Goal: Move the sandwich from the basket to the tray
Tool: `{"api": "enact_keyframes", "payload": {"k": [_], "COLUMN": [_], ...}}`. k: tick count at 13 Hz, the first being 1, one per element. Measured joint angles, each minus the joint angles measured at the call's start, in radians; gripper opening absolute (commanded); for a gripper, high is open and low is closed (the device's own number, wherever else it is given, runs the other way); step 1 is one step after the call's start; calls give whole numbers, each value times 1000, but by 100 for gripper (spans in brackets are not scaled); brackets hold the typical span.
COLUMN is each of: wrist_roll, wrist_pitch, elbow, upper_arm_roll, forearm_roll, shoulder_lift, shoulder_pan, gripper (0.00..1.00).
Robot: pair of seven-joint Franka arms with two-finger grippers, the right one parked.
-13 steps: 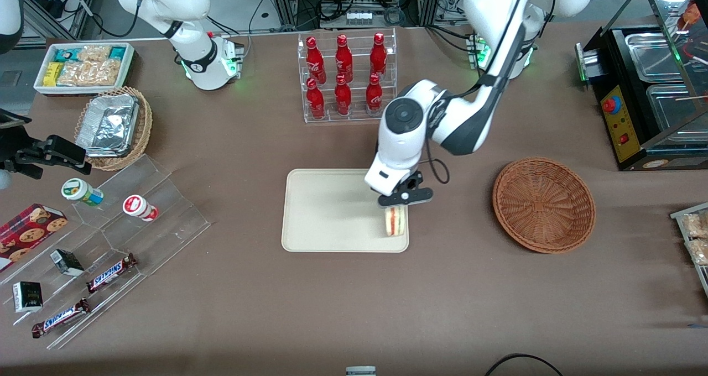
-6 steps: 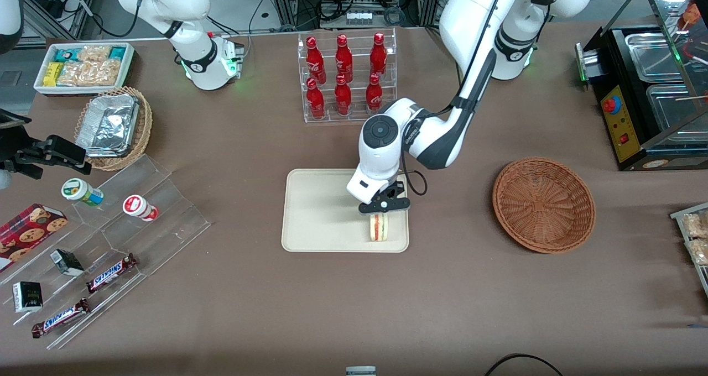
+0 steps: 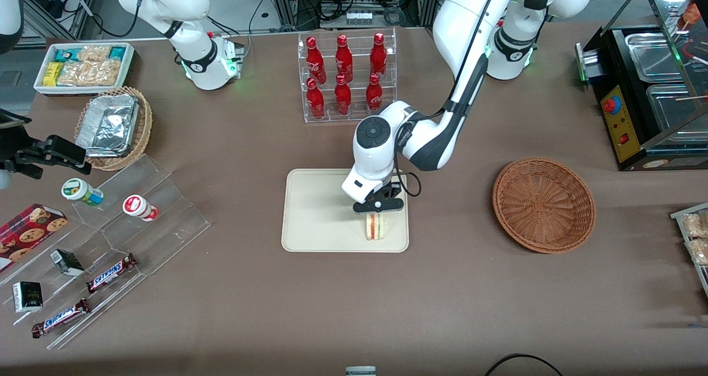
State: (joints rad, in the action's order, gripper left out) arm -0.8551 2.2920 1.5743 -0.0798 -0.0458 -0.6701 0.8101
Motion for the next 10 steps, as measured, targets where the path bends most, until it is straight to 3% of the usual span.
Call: {"api": "enact_keyframes", "payload": {"k": [4,10], "wrist_roll": [-2,22], "wrist_pitch": [-185,-450], "elbow": [-39,-40], "upper_arm_roll": [-22,-32], "forearm_roll": [-3,-12], "shoulder_lift": [76,339], "shoulder_pan": [-14,-163], "gripper": [100,100]}}
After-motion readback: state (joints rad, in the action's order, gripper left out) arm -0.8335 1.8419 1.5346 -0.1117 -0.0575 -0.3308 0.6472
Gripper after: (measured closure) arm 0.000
